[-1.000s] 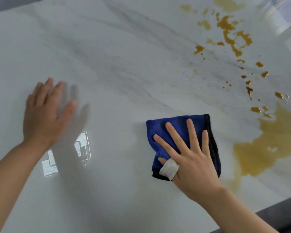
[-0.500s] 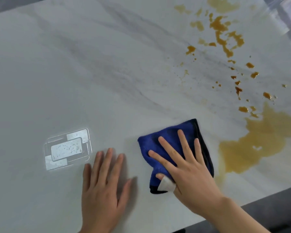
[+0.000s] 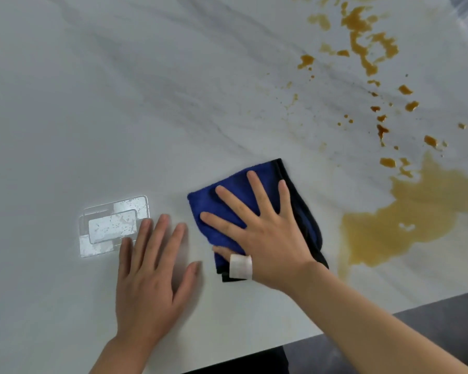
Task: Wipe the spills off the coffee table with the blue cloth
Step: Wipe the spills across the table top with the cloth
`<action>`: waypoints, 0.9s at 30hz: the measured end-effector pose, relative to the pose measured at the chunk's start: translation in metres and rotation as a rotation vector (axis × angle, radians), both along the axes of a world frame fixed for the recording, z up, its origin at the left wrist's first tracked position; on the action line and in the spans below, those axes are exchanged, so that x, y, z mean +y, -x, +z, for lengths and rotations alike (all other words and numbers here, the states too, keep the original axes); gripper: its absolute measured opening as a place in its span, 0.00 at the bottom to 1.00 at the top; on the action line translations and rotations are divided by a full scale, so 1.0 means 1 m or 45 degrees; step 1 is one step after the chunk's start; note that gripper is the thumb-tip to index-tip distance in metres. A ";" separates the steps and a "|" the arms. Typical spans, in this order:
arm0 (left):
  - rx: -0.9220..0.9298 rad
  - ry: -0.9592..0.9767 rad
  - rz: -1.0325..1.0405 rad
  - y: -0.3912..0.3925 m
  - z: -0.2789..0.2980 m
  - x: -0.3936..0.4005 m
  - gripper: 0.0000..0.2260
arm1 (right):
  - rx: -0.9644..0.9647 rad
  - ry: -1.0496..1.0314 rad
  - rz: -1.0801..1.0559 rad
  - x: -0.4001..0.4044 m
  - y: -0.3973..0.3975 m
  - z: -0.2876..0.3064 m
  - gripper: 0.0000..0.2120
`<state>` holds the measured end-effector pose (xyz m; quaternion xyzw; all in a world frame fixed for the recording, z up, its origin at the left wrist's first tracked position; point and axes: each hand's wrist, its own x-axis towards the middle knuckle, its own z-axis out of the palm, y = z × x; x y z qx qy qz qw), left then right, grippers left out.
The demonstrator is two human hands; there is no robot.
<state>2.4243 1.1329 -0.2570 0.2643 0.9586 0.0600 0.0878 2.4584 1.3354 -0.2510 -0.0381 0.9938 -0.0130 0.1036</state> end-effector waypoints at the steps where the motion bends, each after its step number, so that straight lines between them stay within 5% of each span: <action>1: 0.007 -0.004 0.004 0.000 0.000 0.000 0.29 | 0.005 -0.006 -0.032 0.005 -0.001 0.000 0.26; 6: 0.031 0.003 0.001 -0.001 -0.002 -0.001 0.29 | 0.042 0.060 -0.259 0.027 -0.052 -0.003 0.26; 10: 0.033 0.023 -0.011 0.001 -0.002 0.001 0.29 | 0.066 0.163 -0.165 -0.011 -0.099 0.001 0.26; 15: 0.033 0.018 -0.026 0.001 -0.004 -0.002 0.30 | 0.036 0.186 -0.047 -0.037 -0.066 0.001 0.26; 20: 0.051 0.005 -0.012 0.000 -0.003 -0.001 0.29 | 0.043 0.010 -0.208 0.012 -0.037 -0.004 0.28; 27: 0.051 -0.008 -0.012 -0.001 -0.003 -0.002 0.29 | 0.068 0.034 -0.404 0.013 -0.106 -0.001 0.29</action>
